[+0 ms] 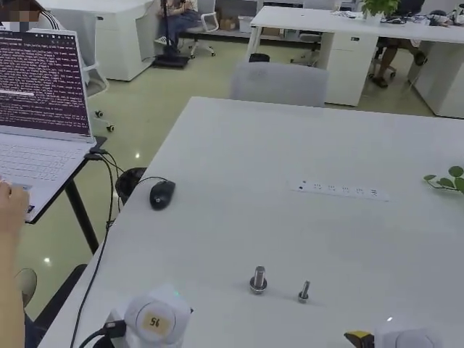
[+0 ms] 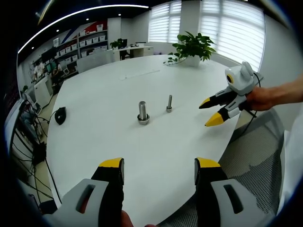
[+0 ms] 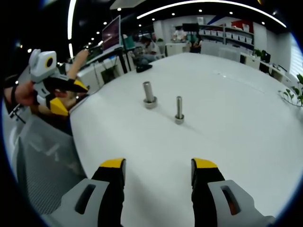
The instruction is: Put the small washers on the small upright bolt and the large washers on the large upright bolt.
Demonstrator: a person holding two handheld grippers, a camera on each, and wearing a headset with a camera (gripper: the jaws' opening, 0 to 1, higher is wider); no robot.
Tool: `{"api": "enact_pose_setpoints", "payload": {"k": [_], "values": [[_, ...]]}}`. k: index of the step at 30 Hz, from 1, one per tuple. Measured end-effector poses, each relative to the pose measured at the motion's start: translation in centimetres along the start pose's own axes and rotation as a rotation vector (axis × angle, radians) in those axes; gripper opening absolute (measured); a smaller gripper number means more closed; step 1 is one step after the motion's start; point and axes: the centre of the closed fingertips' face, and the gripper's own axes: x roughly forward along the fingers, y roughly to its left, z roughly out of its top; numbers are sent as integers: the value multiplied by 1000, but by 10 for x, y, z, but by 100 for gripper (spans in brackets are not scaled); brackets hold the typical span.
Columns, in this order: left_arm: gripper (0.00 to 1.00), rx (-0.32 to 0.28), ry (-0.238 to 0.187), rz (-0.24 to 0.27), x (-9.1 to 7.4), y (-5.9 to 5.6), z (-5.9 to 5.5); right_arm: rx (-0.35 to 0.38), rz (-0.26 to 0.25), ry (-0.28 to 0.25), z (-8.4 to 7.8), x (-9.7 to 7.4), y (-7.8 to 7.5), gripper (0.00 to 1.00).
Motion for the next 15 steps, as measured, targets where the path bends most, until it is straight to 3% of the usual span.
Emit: {"api": "enact_pose_setpoints", "payload": {"k": [15], "values": [[59,-4,6,1,1,-2,-1,12,-1,6,-4,-2,-2,57]]}}
